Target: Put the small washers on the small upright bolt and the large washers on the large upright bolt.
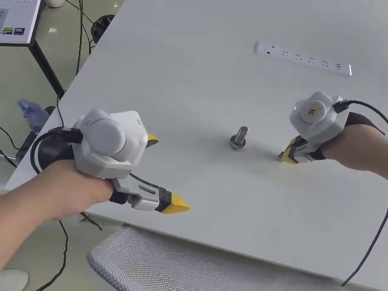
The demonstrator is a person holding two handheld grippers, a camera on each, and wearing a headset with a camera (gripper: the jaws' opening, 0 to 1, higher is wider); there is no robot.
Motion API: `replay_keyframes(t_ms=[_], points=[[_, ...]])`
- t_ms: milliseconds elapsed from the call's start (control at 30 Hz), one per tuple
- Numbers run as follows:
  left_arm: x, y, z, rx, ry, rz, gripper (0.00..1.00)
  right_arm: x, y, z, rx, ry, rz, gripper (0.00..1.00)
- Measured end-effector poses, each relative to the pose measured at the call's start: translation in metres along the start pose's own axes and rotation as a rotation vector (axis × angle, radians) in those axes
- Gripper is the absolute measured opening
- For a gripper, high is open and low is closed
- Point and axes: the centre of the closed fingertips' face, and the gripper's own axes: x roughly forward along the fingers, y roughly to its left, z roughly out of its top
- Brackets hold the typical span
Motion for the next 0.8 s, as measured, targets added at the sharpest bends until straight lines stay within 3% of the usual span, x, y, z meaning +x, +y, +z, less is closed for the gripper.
replay_keyframes(t_ms=[800], points=[[0.0042,-0.0024,0.0009,0.009,0.011,-0.014,0.87,0.0030,0.0002,-0.0007,-0.003,-0.005,0.001,0.13]])
